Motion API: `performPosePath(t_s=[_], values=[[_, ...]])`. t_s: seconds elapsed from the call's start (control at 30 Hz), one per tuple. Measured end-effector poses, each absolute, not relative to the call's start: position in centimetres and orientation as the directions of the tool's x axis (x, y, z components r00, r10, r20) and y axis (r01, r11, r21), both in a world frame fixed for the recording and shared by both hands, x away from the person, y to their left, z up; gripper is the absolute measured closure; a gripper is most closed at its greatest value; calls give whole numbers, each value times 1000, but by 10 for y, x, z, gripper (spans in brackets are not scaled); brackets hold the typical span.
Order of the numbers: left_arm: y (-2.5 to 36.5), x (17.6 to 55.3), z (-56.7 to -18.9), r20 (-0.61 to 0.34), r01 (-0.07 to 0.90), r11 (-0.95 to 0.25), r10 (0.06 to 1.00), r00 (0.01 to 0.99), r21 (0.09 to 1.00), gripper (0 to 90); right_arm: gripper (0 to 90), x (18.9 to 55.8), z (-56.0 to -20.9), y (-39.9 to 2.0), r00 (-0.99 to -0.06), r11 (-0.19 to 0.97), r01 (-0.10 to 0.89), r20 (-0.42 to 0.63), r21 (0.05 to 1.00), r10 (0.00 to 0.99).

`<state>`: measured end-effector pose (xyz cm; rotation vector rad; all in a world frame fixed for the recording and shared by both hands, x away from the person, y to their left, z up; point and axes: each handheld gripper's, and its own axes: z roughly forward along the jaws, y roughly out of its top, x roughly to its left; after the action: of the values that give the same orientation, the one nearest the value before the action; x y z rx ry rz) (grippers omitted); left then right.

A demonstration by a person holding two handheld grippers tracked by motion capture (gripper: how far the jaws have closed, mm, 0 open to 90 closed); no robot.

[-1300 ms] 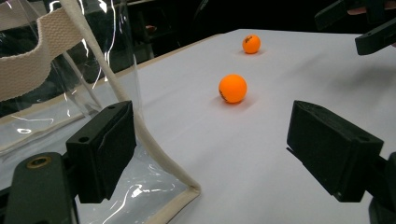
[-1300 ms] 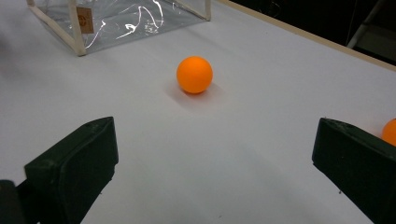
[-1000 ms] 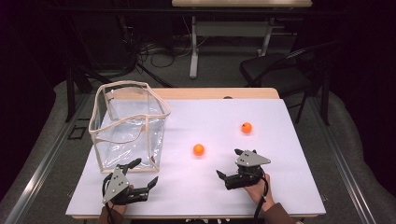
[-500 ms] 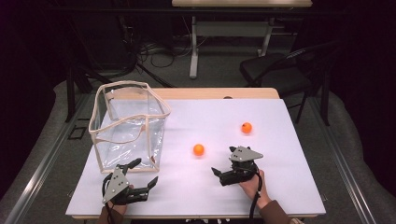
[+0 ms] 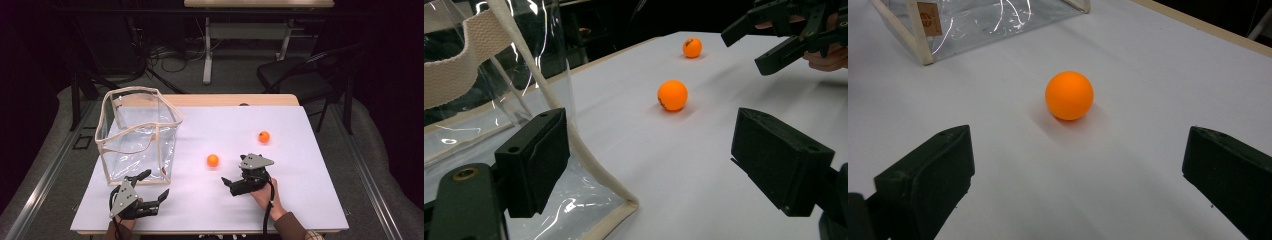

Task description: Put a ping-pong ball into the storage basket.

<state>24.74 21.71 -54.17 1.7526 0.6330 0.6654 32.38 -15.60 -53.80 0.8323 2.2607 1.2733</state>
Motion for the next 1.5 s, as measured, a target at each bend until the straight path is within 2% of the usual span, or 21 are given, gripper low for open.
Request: performPosePath(t_s=[1.5], values=[[216, 248, -541, 123, 81, -252, 698, 705, 964, 156, 0, 357, -542, -126, -741, 411, 339, -29, 846, 671]])
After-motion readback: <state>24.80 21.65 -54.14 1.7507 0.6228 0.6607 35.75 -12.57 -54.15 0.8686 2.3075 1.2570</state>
